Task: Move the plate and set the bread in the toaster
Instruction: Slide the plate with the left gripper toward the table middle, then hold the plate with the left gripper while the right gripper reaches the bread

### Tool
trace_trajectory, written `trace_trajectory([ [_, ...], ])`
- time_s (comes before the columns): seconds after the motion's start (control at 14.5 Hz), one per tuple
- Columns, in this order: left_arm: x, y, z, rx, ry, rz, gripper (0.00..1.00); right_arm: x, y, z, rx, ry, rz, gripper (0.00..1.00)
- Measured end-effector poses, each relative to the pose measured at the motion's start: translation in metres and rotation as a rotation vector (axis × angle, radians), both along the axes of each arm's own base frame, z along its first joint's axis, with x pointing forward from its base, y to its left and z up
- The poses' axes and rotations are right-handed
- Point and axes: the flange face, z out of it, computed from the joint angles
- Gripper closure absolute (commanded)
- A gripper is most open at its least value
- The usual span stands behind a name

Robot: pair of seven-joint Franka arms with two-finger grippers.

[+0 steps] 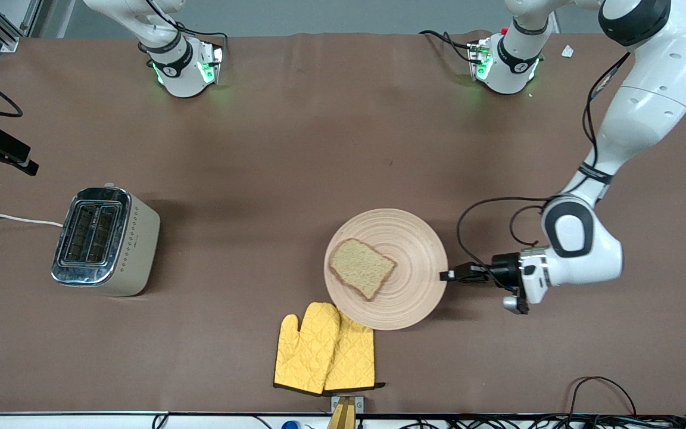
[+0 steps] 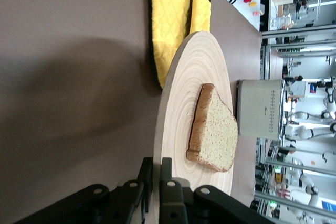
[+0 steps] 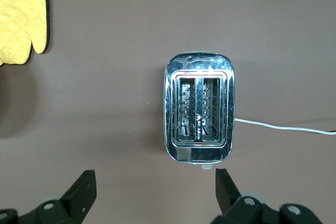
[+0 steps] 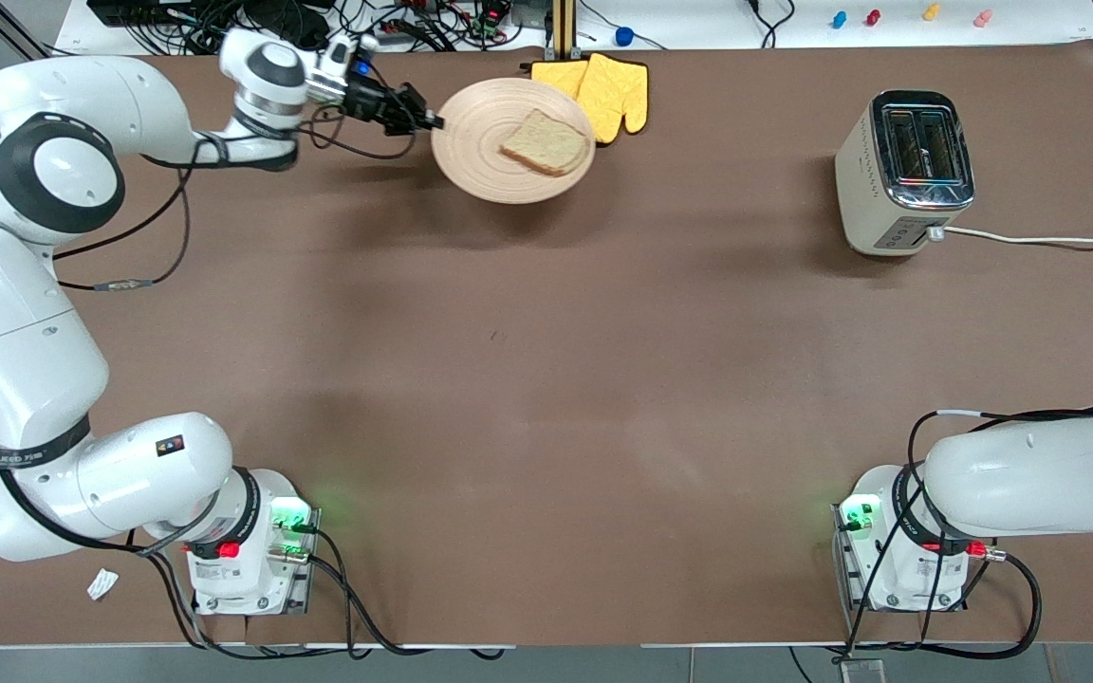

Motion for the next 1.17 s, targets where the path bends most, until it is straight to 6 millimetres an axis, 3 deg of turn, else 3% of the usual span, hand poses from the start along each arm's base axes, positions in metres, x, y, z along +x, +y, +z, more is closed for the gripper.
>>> trace_trajectory([
  [0.48, -0.057, -0.066, 0.0, -0.011, 0.023, 0.107, 1.0, 0.0, -0.001, -0.002, 0.0, 0.009, -0.002, 0.0],
  [0.69, -0.079, -0.086, 0.002, -0.004, 0.033, 0.135, 0.99, 0.002, 0.005, -0.017, 0.004, 0.061, 0.024, 0.0],
  [0.89, -0.091, -0.099, 0.005, 0.005, 0.032, 0.152, 0.99, 0.016, 0.035, -0.051, 0.047, 0.126, 0.073, 0.0],
  [1.17, -0.109, -0.13, 0.001, 0.043, 0.014, 0.144, 0.99, 0.041, 0.102, -0.102, 0.1, 0.161, 0.045, 0.0],
])
